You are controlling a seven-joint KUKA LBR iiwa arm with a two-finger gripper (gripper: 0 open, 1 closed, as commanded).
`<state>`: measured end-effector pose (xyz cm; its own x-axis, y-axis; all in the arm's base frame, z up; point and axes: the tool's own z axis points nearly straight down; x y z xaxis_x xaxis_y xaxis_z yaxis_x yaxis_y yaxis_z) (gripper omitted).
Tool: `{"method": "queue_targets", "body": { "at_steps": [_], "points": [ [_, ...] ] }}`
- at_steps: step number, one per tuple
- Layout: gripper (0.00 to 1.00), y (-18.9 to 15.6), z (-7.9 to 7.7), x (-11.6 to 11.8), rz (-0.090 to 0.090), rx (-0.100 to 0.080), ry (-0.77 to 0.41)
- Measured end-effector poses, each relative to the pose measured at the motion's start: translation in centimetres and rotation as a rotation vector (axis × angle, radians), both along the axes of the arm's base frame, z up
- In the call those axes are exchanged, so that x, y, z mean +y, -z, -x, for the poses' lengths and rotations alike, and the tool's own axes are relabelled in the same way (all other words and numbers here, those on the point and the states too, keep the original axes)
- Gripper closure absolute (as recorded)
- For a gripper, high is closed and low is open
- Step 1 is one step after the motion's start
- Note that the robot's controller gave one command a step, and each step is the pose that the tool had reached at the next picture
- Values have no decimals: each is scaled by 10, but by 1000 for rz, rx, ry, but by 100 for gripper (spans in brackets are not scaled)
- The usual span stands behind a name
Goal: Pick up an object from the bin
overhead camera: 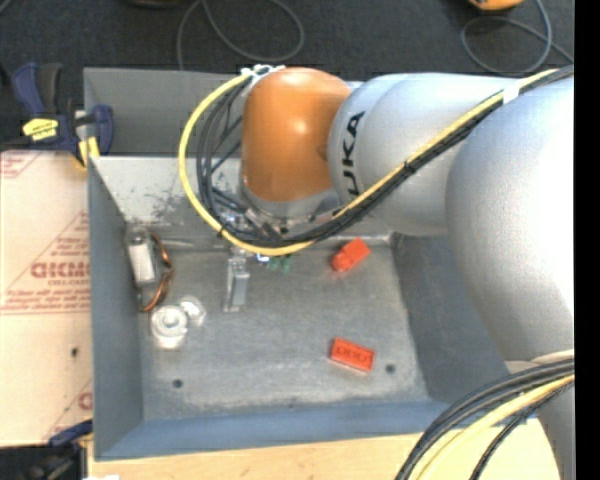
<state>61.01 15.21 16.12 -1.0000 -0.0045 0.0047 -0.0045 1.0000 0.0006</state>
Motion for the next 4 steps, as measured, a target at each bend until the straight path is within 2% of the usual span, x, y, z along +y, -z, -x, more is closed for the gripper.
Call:
{"method": "queue_targets", "body": {
  "at_steps": [1,2,3,4],
  "points": [
    [0,-5,-2,-1,-1,-8,3],
    [0,29,9,28,0,-12,-249],
    [0,39,23,50,-2,-5,-380],
    [0,43,26,69,1,-12,-505]
  ]
}}
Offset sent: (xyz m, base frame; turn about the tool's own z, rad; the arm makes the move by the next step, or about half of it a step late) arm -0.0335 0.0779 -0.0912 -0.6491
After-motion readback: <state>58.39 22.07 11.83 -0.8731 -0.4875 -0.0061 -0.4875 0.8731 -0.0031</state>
